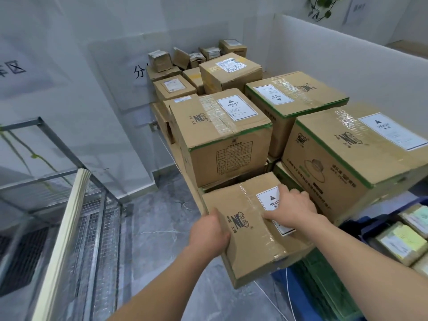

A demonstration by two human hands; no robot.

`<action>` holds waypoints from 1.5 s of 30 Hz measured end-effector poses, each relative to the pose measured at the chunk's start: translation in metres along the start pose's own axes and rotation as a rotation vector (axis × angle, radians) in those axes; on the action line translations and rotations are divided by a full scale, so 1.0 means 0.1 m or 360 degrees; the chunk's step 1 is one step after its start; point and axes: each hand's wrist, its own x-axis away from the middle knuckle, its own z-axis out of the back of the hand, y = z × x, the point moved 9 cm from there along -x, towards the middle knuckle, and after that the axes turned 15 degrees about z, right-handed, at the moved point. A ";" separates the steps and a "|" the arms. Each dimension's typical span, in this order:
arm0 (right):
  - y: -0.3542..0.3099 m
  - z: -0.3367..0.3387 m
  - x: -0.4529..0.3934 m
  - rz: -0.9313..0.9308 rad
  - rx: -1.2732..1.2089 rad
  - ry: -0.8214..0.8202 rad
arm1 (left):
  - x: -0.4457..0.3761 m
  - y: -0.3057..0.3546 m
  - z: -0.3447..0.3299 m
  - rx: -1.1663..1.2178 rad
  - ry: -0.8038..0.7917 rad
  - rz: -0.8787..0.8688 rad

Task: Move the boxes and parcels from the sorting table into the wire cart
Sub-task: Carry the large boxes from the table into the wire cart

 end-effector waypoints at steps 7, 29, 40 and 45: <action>-0.07 -0.32 0.39 -0.0154 -0.0485 -0.0051 | 0.10 -0.60 -0.04 0.0472 -0.0143 0.0288; -3.63 -0.98 0.61 0.0406 -0.0541 -0.0082 | 0.55 -4.13 1.47 0.0679 0.0248 0.0857; -5.71 -1.02 -0.05 0.0981 -0.0453 -0.0111 | 0.58 -5.57 2.11 0.1040 0.0571 0.1260; -6.57 -1.07 -0.51 0.1258 -0.0395 -0.0204 | 0.40 -6.01 2.32 0.1172 0.0705 0.1477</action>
